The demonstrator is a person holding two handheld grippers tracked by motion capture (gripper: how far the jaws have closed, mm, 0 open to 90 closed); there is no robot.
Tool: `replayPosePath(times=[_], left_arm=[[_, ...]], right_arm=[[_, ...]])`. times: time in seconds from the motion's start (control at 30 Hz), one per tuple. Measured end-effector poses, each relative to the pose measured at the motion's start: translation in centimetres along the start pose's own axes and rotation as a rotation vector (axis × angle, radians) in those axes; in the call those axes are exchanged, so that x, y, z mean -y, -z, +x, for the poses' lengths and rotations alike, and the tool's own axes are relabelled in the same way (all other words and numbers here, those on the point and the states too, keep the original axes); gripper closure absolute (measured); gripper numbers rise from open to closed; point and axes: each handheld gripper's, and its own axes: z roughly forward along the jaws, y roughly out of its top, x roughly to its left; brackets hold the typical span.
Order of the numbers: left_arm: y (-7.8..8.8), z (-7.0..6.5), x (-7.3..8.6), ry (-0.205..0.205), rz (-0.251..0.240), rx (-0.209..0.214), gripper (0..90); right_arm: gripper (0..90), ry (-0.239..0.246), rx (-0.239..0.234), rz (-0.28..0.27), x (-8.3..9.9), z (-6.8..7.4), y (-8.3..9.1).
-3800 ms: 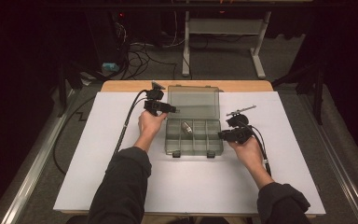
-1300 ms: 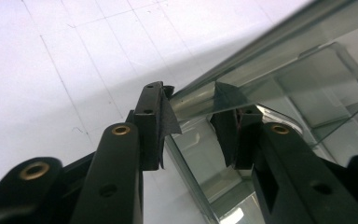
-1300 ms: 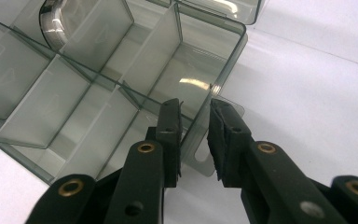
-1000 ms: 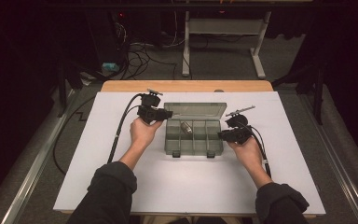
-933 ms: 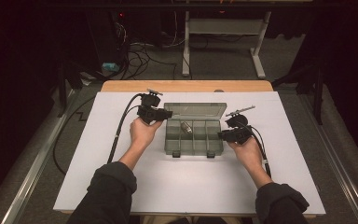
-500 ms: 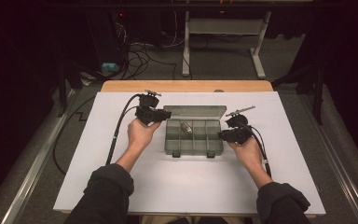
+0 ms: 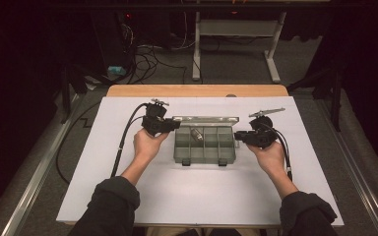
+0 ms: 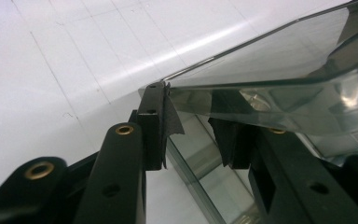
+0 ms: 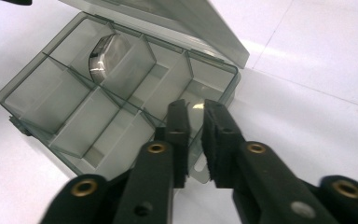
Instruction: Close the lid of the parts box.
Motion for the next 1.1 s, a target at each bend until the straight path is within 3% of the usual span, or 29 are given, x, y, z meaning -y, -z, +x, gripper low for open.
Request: replayPosePath(times=[0.3, 0.47, 0.63, 0.8, 0.97, 1.1], left_arm=[[-0.1, 0.0, 0.4, -0.010, 0.007, 0.007, 64.6], [-0.4, 0.0, 0.6, -0.029, 0.037, 0.000, 57.1], [-0.3, 0.5, 0.8, -0.014, 0.060, 0.015, 53.5], [-0.3, 0.5, 1.2, -0.006, 0.064, 0.022, 53.7], [-0.6, 0.7, 1.8, 0.007, 0.082, 0.055, 59.6], [-0.5, 0.8, 2.0, 0.019, 0.063, 0.084, 65.0]], right_arm=[[87.3, 0.009, 0.002, -0.057, -1.3, -0.2, 0.8], [87.3, 0.021, 0.004, -0.055, -1.7, -0.3, 1.0], [87.3, 0.022, 0.000, -0.052, -1.7, -0.3, 1.0], [87.3, 0.026, -0.001, -0.052, -1.7, -0.2, 1.2], [87.2, 0.033, -0.008, -0.046, -1.5, -0.2, 1.2], [87.2, 0.033, -0.011, -0.046, -1.3, -0.1, 1.4]])
